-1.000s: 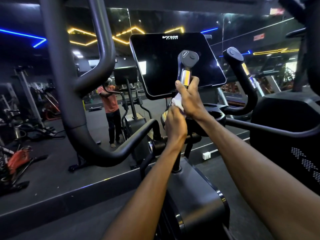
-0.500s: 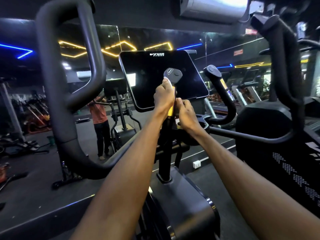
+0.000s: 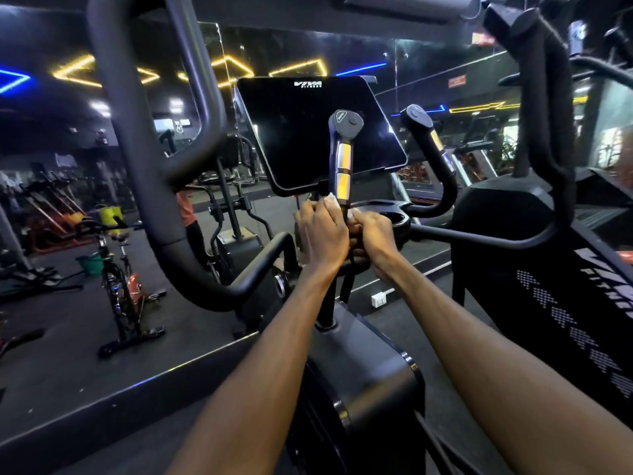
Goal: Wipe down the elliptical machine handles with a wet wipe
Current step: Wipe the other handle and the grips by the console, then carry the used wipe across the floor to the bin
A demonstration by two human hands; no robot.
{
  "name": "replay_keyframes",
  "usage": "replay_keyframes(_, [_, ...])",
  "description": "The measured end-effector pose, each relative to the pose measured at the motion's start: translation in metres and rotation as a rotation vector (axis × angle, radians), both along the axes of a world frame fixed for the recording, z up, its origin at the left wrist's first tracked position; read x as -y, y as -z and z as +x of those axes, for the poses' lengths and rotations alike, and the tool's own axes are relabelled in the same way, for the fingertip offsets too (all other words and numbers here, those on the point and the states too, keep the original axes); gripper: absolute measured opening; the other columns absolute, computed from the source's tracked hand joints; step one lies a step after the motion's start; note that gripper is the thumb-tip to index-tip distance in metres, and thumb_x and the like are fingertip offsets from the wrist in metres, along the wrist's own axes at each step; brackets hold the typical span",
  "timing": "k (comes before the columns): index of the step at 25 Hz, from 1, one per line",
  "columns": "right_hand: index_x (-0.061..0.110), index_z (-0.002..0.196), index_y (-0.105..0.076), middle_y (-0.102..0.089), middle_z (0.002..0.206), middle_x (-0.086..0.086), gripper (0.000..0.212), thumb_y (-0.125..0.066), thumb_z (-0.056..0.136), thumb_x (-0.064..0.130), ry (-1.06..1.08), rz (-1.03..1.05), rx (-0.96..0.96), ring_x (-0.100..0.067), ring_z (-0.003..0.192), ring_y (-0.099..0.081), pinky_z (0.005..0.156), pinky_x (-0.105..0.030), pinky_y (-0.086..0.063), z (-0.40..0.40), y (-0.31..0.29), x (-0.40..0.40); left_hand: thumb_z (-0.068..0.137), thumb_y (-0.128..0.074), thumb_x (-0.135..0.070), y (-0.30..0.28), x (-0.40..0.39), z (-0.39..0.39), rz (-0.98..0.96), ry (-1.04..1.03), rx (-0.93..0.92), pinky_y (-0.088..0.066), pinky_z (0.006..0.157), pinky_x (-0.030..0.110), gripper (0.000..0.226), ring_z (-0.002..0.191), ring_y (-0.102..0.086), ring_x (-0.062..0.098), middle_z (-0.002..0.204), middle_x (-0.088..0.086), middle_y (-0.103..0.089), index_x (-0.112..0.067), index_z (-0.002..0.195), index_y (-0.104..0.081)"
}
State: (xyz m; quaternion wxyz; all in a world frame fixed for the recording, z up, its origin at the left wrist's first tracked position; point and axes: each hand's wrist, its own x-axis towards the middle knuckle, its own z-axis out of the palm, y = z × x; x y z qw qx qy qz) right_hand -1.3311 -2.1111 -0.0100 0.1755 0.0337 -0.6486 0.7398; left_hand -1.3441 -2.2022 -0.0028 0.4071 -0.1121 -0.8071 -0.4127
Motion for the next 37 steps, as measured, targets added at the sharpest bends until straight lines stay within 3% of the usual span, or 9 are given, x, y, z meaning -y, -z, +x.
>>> replay_keyframes(3, [0.015, 0.074, -0.063, -0.06, 0.062, -0.002, 0.031, -0.053, 0.095, 0.036, -0.113, -0.106, 0.071, -0.013, 0.048, -0.052, 0.044, -0.021, -0.038, 0.039, 0.0, -0.004, 0.104, -0.036, -0.028, 0.022, -0.007, 0.025, 0.034, -0.008, -0.07, -0.04, 0.085, 0.033, 0.029, 0.094, -0.041, 0.015, 0.103, 0.007, -0.044, -0.011, 0.106, -0.06])
replay_keyframes(6, [0.016, 0.075, -0.067, -0.063, 0.068, -0.005, 0.015, -0.064, 0.088, 0.022, -0.01, -0.144, 0.078, -0.016, 0.056, -0.056, 0.053, -0.026, -0.045, 0.072, 0.005, -0.013, 0.103, -0.041, -0.026, 0.033, -0.02, 0.055, 0.062, 0.224, 0.003, -0.045, 0.086, 0.037, 0.026, 0.095, -0.049, 0.017, 0.107, 0.009, -0.049, -0.011, 0.113, -0.06])
replay_keyframes(11, [0.012, 0.083, -0.066, -0.067, 0.069, -0.007, 0.012, -0.062, 0.094, 0.013, 0.152, -0.196, 0.102, -0.016, 0.056, -0.061, 0.05, -0.024, -0.049, 0.128, 0.022, -0.045, 0.089, -0.05, -0.039, 0.046, -0.047, 0.104, 0.236, 0.465, 0.248, -0.049, 0.089, 0.04, 0.027, 0.099, -0.06, 0.02, 0.11, 0.006, -0.064, -0.02, 0.104, -0.062])
replay_keyframes(15, [0.01, 0.084, -0.065, -0.066, 0.071, -0.011, 0.013, -0.06, 0.095, 0.014, 0.39, -0.253, 0.096, -0.022, 0.059, -0.063, 0.057, -0.033, -0.052, 0.186, 0.029, -0.094, 0.069, -0.058, -0.051, 0.053, -0.088, 0.151, 0.283, 0.601, 0.429, -0.056, 0.076, 0.039, 0.034, 0.081, -0.067, 0.018, 0.088, 0.0, -0.07, -0.022, 0.085, -0.065])
replay_keyframes(19, [0.01, 0.089, -0.06, -0.066, 0.078, -0.015, 0.011, -0.056, 0.096, 0.017, 0.555, -0.299, 0.088, -0.024, 0.062, -0.066, 0.057, -0.037, -0.059, 0.253, 0.035, -0.148, 0.078, -0.065, -0.035, 0.064, -0.139, 0.21, 0.201, 0.804, 0.495, -0.047, 0.059, 0.022, 0.019, 0.053, -0.058, -0.004, 0.069, -0.006, -0.067, -0.017, 0.082, -0.068])
replay_keyframes(24, [0.01, 0.076, -0.061, -0.068, 0.075, -0.01, 0.011, -0.062, 0.086, 0.007, 0.85, -0.138, 0.098, -0.026, 0.072, -0.067, 0.074, -0.048, -0.059, 0.353, 0.057, -0.223, 0.087, -0.061, -0.026, 0.083, -0.222, 0.296, 0.153, 0.964, 0.522, -0.054, 0.062, 0.03, 0.022, 0.056, -0.063, 0.005, 0.061, -0.004, -0.069, -0.021, 0.067, -0.069])
replay_keyframes(27, [0.019, 0.073, -0.065, -0.072, 0.073, -0.001, 0.014, -0.077, 0.077, 0.023, 0.955, 0.08, 0.16, -0.017, 0.069, -0.067, 0.072, -0.038, -0.056, 0.419, 0.071, -0.257, 0.093, -0.061, -0.027, 0.085, -0.271, 0.354, 0.128, 1.044, 0.485, -0.044, 0.06, 0.028, 0.026, 0.061, -0.057, 0.007, 0.07, 0.003, -0.071, -0.011, 0.078, -0.075])
replay_keyframes(30, [0.025, 0.077, -0.066, -0.075, 0.077, -0.001, 0.011, -0.074, 0.076, 0.032, 1.057, 0.2, 0.217, -0.02, 0.074, -0.073, 0.074, -0.043, -0.061, 0.499, 0.081, -0.294, 0.092, -0.064, -0.022, 0.089, -0.32, 0.427, 0.177, 1.176, 0.564, -0.052, 0.072, 0.027, 0.014, 0.076, -0.065, 0.01, 0.085, 0.0, -0.073, -0.014, 0.095, -0.076])
replay_keyframes(37, [0.019, 0.075, -0.068, -0.076, 0.08, -0.013, 0.02, -0.083, 0.075, 0.031, 1.353, 0.093, 0.232, -0.023, 0.068, -0.072, 0.064, -0.04, -0.061, 0.666, 0.097, -0.341, 0.087, -0.066, -0.007, 0.113, -0.414, 0.569, 0.124, 1.478, 0.66, -0.053, 0.064, 0.032, 0.017, 0.068, -0.062, 0.015, 0.079, 0.003, -0.07, -0.024, 0.084, -0.068])
